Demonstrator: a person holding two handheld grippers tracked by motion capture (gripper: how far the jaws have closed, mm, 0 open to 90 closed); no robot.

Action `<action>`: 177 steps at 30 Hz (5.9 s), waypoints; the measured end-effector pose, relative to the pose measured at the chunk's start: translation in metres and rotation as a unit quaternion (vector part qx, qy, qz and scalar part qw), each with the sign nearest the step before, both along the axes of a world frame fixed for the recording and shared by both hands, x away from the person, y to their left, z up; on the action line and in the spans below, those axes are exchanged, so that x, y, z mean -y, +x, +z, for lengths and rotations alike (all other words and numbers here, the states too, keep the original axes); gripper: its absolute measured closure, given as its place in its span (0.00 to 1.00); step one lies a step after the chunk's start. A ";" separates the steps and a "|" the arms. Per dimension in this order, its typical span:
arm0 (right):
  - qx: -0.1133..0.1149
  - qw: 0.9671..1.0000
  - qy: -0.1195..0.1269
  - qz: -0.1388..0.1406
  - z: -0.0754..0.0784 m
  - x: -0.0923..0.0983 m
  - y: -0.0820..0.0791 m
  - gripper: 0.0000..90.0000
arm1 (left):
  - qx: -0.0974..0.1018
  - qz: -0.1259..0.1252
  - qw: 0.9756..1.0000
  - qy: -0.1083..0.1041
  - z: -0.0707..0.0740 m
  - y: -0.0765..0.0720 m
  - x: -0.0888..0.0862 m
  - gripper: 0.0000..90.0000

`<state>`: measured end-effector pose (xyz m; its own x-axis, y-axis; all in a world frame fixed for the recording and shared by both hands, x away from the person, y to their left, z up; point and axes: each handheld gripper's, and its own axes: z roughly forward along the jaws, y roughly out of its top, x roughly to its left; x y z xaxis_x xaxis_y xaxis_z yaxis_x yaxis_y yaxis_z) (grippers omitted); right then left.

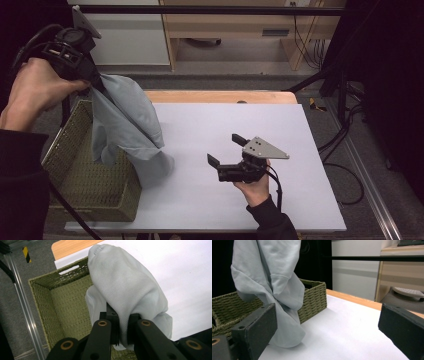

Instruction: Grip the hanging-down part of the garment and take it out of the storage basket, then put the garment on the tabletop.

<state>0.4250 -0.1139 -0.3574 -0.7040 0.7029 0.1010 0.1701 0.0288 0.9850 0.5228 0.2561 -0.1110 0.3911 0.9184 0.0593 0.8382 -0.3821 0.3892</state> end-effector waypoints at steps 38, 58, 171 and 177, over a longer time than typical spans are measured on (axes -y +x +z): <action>-0.001 0.993 -0.004 -0.120 -0.051 0.089 -0.049 0.00 | -0.005 -0.003 1.000 -0.007 -0.004 0.002 -0.004 0.95; 0.003 0.990 -0.010 -0.142 -0.061 0.092 -0.055 0.00 | -0.005 -0.003 1.000 -0.008 -0.005 0.002 -0.005 0.95; 0.002 0.992 0.000 -0.125 -0.058 0.099 -0.060 0.00 | -0.024 -0.296 0.955 -0.012 -0.124 -0.007 0.208 0.95; 0.004 0.992 0.001 -0.125 -0.058 0.099 -0.059 0.00 | -0.031 -0.303 0.952 -0.011 -0.141 -0.008 0.213 0.94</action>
